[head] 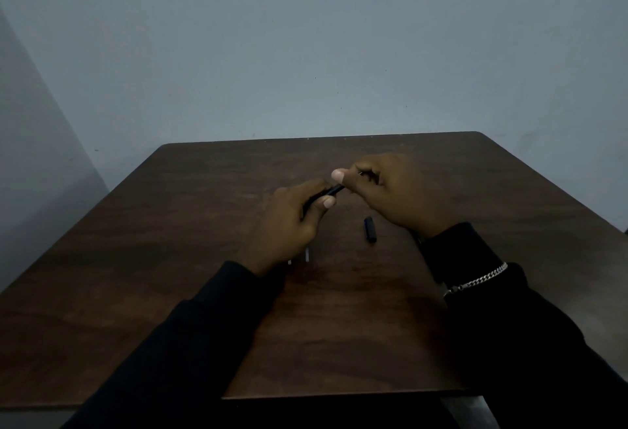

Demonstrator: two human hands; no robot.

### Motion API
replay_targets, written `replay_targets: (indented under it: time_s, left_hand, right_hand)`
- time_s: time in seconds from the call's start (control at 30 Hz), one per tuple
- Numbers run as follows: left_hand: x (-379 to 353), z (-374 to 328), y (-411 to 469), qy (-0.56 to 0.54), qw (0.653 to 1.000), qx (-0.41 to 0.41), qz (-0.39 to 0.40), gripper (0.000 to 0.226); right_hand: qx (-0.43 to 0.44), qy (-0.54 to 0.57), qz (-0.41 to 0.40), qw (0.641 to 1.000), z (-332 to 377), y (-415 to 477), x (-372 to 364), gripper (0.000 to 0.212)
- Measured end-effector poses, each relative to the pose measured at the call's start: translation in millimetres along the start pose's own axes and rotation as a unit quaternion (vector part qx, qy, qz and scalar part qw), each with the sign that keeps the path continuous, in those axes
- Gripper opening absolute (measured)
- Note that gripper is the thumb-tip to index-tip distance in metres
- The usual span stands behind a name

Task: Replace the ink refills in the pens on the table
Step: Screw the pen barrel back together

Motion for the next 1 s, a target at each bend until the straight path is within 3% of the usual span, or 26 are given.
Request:
replay_targets:
  time_s: [0.13, 0.4, 0.53, 0.6, 0.7, 0.83, 1.0]
  left_hand:
    - [0.8, -1.2, 1.0, 0.005, 1.000, -0.003, 0.001, 0.017]
    - [1.6, 2.8, 0.3, 0.017, 1.000, 0.001, -0.013, 0.026]
    - [7.9, 8.3, 0.9, 0.017, 0.998, 0.035, -0.040, 0.033]
    - [12.3, 14.5, -0.5, 0.004, 0.995, 0.070, -0.067, 0.034]
    - [13.6, 19.9, -4.1, -0.031, 0.988, 0.122, -0.084, 0.028]
    - [13.9, 25.6, -7.5, -0.087, 0.977, 0.166, -0.105, 0.025]
    - [10.7, 27.0, -8.0, -0.135, 0.970, 0.182, -0.087, 0.029]
  right_hand:
    - [-0.006, 0.011, -0.003, 1.000, -3.6, 0.3, 0.4, 0.022]
    - [0.004, -0.028, 0.004, 1.000, -0.2, -1.9, -6.0, 0.038]
    - [-0.147, 0.133, -0.055, 0.979, -23.9, -3.4, 7.4, 0.053]
    - [-0.195, 0.092, -0.081, 0.973, -38.6, -3.3, 14.5, 0.053]
    - [-0.250, -0.110, 0.037, 0.961, -53.4, -3.5, 3.1, 0.050]
    - [-0.364, -0.090, 0.211, 0.903, -63.9, -24.3, -27.2, 0.035]
    - [-0.359, -0.097, 0.236, 0.898, -59.5, -24.2, -36.4, 0.024]
Point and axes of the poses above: each hand's wrist, its own y-axis towards the middle knuckle, its own x-axis out of the back of the hand, z = x × y, the point moved 8 cm from there along y, towards the middle knuckle, and after that the axes turned 7 degrees about -x, right-handed, at the moved point
